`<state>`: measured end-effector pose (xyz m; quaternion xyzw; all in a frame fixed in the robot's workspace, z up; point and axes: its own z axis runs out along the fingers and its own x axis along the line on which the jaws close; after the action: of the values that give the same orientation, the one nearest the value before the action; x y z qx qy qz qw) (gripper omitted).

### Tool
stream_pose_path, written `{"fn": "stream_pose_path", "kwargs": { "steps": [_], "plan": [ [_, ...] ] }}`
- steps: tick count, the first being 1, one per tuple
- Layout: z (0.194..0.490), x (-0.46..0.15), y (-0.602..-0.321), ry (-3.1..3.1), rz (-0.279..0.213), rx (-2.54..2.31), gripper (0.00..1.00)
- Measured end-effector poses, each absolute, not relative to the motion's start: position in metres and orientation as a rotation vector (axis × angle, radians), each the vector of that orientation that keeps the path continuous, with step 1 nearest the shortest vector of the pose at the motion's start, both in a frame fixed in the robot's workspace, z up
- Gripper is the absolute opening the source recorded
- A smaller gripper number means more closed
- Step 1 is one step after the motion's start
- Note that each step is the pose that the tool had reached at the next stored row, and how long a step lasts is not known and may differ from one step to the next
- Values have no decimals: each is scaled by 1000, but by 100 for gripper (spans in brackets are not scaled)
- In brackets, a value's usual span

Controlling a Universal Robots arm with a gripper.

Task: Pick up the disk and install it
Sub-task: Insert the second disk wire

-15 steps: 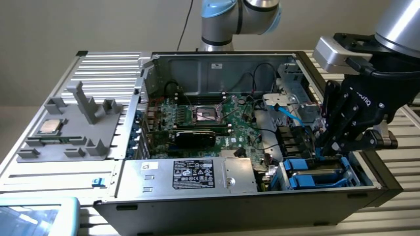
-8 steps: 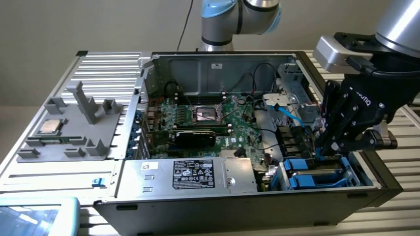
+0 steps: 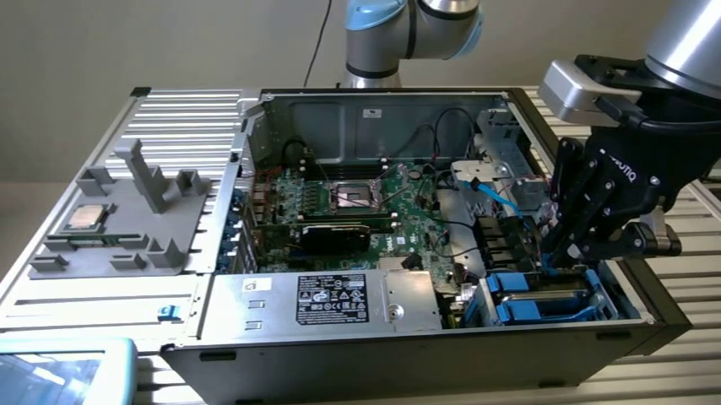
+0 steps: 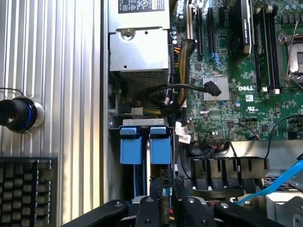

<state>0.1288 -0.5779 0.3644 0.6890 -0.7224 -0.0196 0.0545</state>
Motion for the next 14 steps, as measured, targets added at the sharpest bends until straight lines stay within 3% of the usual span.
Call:
{"fn": "stream_pose_path", "kwargs": {
  "steps": [14],
  "plan": [
    [364, 129, -578, -2188, -71, 2087, 24]
  ]
}}
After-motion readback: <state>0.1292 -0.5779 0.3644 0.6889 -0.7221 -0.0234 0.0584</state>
